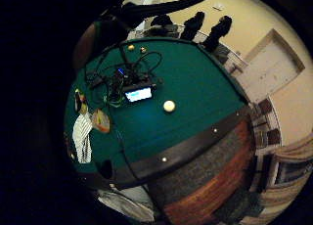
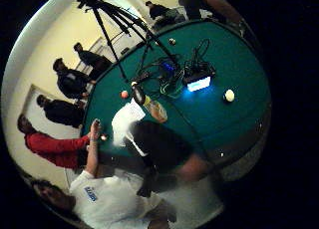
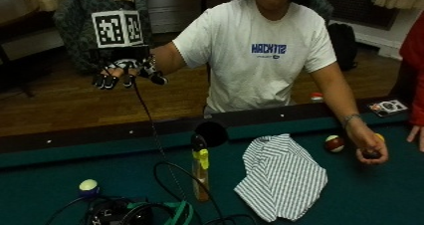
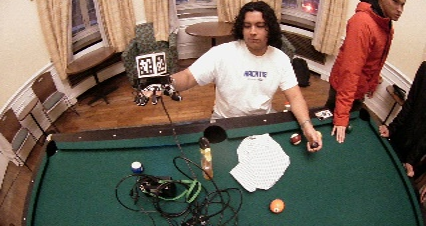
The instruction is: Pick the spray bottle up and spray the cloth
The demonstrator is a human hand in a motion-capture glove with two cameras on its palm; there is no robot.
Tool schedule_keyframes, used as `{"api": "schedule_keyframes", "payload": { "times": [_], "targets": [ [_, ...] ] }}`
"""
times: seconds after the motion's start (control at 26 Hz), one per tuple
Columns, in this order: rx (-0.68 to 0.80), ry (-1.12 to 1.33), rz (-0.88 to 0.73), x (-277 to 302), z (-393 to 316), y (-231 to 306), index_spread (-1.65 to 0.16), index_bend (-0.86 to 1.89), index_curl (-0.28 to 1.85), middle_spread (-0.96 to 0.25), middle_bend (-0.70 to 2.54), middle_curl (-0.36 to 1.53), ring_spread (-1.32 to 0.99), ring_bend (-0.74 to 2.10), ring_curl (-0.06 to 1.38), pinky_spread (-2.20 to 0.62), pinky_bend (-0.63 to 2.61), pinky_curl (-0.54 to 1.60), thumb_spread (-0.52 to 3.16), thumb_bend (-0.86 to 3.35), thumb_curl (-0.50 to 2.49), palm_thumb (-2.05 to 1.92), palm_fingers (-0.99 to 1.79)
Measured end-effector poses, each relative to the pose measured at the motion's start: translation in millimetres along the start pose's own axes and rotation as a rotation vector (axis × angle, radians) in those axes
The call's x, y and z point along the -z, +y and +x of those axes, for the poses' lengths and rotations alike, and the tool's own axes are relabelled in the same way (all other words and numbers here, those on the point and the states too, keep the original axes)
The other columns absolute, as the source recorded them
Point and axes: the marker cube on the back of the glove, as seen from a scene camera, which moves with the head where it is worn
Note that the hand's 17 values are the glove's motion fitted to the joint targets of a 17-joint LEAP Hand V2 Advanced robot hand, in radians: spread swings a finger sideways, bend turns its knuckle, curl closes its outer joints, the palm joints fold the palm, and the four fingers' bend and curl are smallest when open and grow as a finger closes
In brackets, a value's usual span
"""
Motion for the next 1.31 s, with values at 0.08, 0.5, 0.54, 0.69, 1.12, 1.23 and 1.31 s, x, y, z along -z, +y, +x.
{"api": "schedule_keyframes", "payload": {
  "times": [0.08, 0.5, 0.54, 0.69, 1.12, 1.23, 1.31],
  "targets": [
    [0.002, 0.001, -0.002, -0.5, -0.1, -0.2, -0.27, 0.19, 0.07, -0.07, 0.2, 0.06, -0.03, 0.28, 0.08, 0.12, 0.45, 0.12, 0.47, 0.1, 0.06, 0.2, 0.5],
    [0.011, 0.023, -0.047, -17.5, 1.1, 0.0, -0.42, 0.17, 0.18, -0.11, 0.18, 0.16, -0.06, 0.31, 0.18, 0.19, 0.45, 0.23, 0.85, 0.05, 0.14, 0.24, 0.47],
    [0.013, 0.021, -0.053, -22.1, 1.7, 1.1, -0.42, 0.17, 0.19, -0.11, 0.18, 0.16, -0.06, 0.31, 0.19, 0.19, 0.45, 0.23, 0.87, 0.04, 0.15, 0.24, 0.47],
    [0.027, 0.019, -0.085, -46.8, 5.1, 9.6, -0.44, 0.16, 0.2, -0.12, 0.18, 0.18, -0.06, 0.32, 0.2, 0.2, 0.44, 0.25, 0.92, 0.02, 0.17, 0.25, 0.47],
    [-0.016, -0.279, -0.246, -131.9, 15.4, 49.5, -0.45, 0.16, 0.24, -0.13, 0.17, 0.22, -0.08, 0.31, 0.23, 0.19, 0.45, 0.28, 1.0, -0.01, 0.22, 0.29, 0.46],
    [-0.036, -0.468, -0.278, -150.0, 9.3, 56.8, -0.46, 0.16, 0.25, -0.13, 0.17, 0.23, -0.08, 0.31, 0.24, 0.19, 0.45, 0.29, 1.01, 0.0, 0.24, 0.32, 0.46],
    [-0.045, -0.599, -0.284, -158.4, 2.3, 59.1, -0.45, 0.16, 0.25, -0.13, 0.16, 0.23, -0.09, 0.33, 0.25, 0.18, 0.45, 0.3, 1.01, 0.0, 0.25, 0.35, 0.47]
  ]
}}
